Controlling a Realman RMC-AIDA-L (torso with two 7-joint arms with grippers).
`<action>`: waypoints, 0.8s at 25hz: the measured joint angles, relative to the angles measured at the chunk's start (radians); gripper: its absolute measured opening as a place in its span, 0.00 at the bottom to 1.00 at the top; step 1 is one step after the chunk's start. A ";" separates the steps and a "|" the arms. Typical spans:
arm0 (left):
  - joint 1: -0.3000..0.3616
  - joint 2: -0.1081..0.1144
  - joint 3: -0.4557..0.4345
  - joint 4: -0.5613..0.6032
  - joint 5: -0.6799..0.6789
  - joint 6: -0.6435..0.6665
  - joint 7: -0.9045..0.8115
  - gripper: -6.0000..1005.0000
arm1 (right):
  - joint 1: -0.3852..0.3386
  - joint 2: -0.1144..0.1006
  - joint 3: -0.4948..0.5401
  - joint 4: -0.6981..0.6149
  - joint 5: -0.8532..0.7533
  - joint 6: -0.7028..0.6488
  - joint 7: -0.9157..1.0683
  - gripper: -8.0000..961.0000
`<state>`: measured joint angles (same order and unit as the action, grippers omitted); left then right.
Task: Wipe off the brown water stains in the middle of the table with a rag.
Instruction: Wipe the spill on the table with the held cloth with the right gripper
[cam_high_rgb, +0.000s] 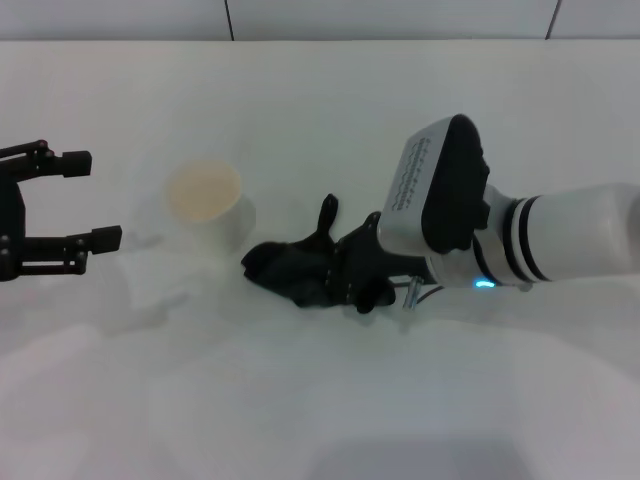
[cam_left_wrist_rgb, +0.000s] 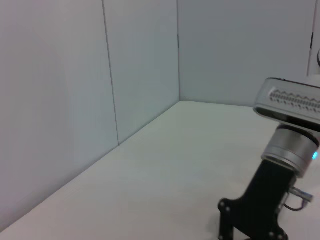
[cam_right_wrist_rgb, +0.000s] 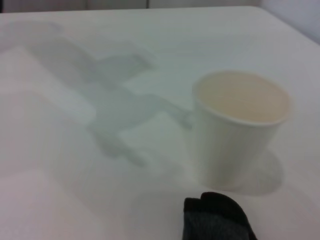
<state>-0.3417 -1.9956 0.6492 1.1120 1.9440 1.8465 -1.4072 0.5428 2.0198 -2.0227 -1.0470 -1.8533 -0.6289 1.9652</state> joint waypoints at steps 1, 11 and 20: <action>0.000 -0.001 0.000 0.000 0.000 0.000 0.001 0.87 | -0.001 0.000 0.005 0.001 0.000 0.004 0.000 0.10; 0.003 0.001 0.000 0.000 0.001 -0.003 0.002 0.87 | -0.022 0.001 0.015 -0.016 0.010 -0.047 0.005 0.10; 0.002 0.004 0.000 0.000 -0.001 -0.012 0.003 0.87 | -0.059 0.001 -0.022 -0.075 0.050 -0.159 0.007 0.10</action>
<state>-0.3399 -1.9916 0.6488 1.1122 1.9433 1.8346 -1.4042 0.4837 2.0208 -2.0449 -1.1224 -1.8035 -0.7876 1.9721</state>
